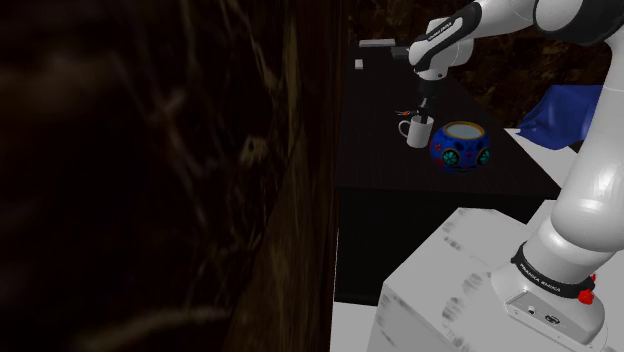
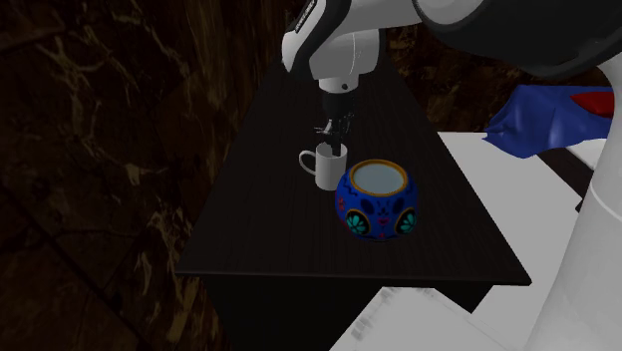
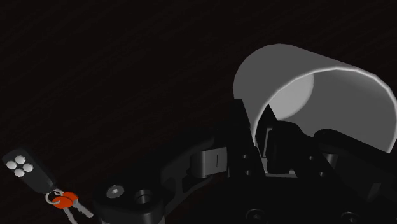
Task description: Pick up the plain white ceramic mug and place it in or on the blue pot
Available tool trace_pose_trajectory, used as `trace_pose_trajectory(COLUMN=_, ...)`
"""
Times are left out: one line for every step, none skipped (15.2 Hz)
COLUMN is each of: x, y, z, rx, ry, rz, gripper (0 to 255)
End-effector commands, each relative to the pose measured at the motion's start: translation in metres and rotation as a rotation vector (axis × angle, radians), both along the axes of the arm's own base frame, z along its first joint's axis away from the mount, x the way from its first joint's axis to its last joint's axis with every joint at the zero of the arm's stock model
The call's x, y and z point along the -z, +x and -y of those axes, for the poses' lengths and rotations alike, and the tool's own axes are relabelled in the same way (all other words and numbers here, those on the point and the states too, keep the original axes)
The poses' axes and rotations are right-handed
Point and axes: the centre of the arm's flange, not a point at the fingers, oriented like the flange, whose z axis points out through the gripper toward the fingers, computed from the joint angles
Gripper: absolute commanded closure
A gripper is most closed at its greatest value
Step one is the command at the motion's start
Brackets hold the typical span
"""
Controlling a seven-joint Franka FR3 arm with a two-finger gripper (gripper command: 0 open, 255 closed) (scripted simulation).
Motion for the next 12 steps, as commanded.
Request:
trace_pose_trajectory(x=0.000, y=0.000, z=0.000, rx=0.000, ry=0.000, rz=0.000, gripper=255)
trace_pose_trajectory(x=0.000, y=0.000, z=0.000, rx=0.000, ry=0.000, rz=0.000, gripper=255)
trace_pose_trajectory(x=0.000, y=0.000, z=0.000, rx=0.000, ry=0.000, rz=0.000, gripper=255)
trace_pose_trajectory(x=0.000, y=0.000, z=0.000, rx=0.000, ry=0.000, rz=0.000, gripper=255)
trace_pose_trajectory(x=-0.005, y=0.000, z=0.000, rx=0.000, ry=0.000, rz=0.000, gripper=255)
trace_pose_trajectory(x=-0.011, y=0.000, z=0.000, rx=0.000, ry=0.000, rz=0.000, gripper=255)
trace_pose_trajectory(x=-0.016, y=0.000, z=0.000, rx=0.000, ry=0.000, rz=0.000, gripper=255)
trace_pose_trajectory(x=-0.021, y=0.000, z=0.000, rx=0.000, ry=0.000, rz=0.000, gripper=255)
trace_pose_trajectory(x=-0.026, y=0.000, z=0.000, rx=0.000, ry=0.000, rz=0.000, gripper=255)
trace_pose_trajectory(x=-0.032, y=0.000, z=0.000, rx=0.000, ry=0.000, rz=0.000, gripper=255)
trace_pose_trajectory(x=-0.037, y=0.000, z=0.000, rx=0.000, ry=0.000, rz=0.000, gripper=255)
trace_pose_trajectory(x=-0.042, y=0.000, z=0.000, rx=0.000, ry=0.000, rz=0.000, gripper=255)
